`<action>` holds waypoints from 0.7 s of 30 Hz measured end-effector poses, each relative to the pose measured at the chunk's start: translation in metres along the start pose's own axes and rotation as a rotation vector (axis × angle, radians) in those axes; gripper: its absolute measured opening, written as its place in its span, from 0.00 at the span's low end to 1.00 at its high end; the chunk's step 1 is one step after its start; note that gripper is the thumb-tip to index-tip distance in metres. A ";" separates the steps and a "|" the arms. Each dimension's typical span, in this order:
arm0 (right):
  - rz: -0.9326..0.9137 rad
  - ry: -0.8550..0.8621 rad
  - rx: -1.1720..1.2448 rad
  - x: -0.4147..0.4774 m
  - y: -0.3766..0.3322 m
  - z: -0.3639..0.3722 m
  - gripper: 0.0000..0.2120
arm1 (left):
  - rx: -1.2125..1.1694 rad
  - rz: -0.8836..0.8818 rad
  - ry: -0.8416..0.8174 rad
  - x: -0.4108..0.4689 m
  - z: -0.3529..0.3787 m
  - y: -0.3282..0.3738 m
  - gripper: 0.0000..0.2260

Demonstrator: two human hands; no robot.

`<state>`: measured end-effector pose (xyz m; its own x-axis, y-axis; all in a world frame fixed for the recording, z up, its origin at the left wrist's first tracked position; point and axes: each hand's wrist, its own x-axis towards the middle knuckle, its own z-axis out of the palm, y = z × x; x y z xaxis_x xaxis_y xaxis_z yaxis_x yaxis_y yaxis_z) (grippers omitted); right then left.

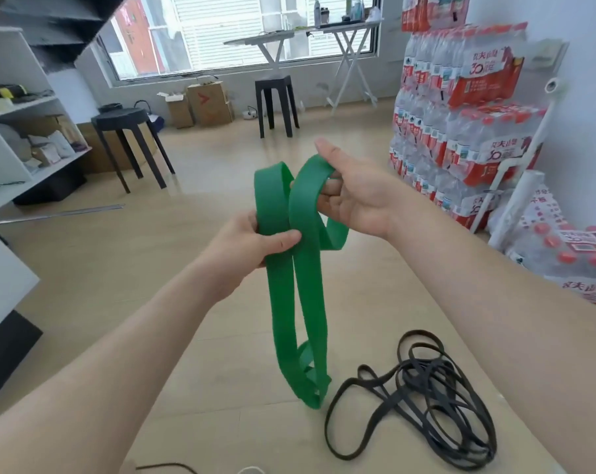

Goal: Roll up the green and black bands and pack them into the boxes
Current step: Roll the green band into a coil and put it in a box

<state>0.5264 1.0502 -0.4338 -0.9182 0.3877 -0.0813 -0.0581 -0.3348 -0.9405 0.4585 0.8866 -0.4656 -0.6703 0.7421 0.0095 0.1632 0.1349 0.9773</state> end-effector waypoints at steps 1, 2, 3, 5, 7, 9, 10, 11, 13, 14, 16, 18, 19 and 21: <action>0.024 0.000 -0.042 -0.001 0.002 -0.004 0.23 | -0.040 0.020 0.042 0.000 -0.004 0.004 0.07; 0.046 -0.011 -0.079 -0.004 0.005 -0.006 0.28 | -0.082 0.044 0.091 0.000 -0.007 0.008 0.06; 0.067 -0.040 -0.107 -0.008 0.008 -0.008 0.31 | -0.132 0.064 0.144 0.000 -0.011 0.012 0.05; 0.101 -0.174 -0.194 -0.018 0.016 -0.007 0.31 | -0.237 0.107 0.235 0.001 -0.018 0.021 0.04; 0.086 -0.325 -0.549 -0.029 0.033 0.004 0.25 | -0.309 0.142 0.295 0.000 -0.024 0.028 0.06; -0.079 -0.160 -0.878 -0.032 0.056 0.021 0.30 | -0.385 0.162 0.340 -0.003 -0.030 0.033 0.06; -0.184 0.017 -0.909 -0.031 0.066 0.029 0.36 | -0.426 0.170 0.357 -0.005 -0.033 0.035 0.05; -0.236 0.141 -0.850 -0.031 0.074 0.034 0.42 | -0.466 0.172 0.375 -0.007 -0.036 0.037 0.05; -0.146 0.168 -0.630 -0.028 0.086 0.040 0.53 | -0.556 0.171 0.408 -0.012 -0.043 0.044 0.05; -0.036 0.106 -0.552 -0.026 0.093 0.041 0.58 | -0.610 0.169 0.425 -0.015 -0.047 0.046 0.06; 0.159 -0.080 -0.552 -0.023 0.115 0.044 0.60 | -0.717 0.157 0.440 -0.020 -0.053 0.048 0.06; 0.179 -0.200 -0.614 -0.023 0.143 0.054 0.51 | -0.805 0.148 0.409 -0.023 -0.057 0.051 0.05; 0.157 -0.210 -0.616 -0.022 0.154 0.061 0.46 | -0.843 0.143 0.392 -0.024 -0.060 0.053 0.05; 0.105 -0.148 -0.603 -0.020 0.167 0.076 0.30 | -0.904 0.123 0.398 -0.025 -0.067 0.053 0.06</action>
<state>0.5057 0.9216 -0.5639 -0.9540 0.2416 -0.1776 0.2270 0.1950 -0.9542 0.4353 0.8311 -0.3998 -0.9066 0.4208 0.0299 -0.2544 -0.6017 0.7571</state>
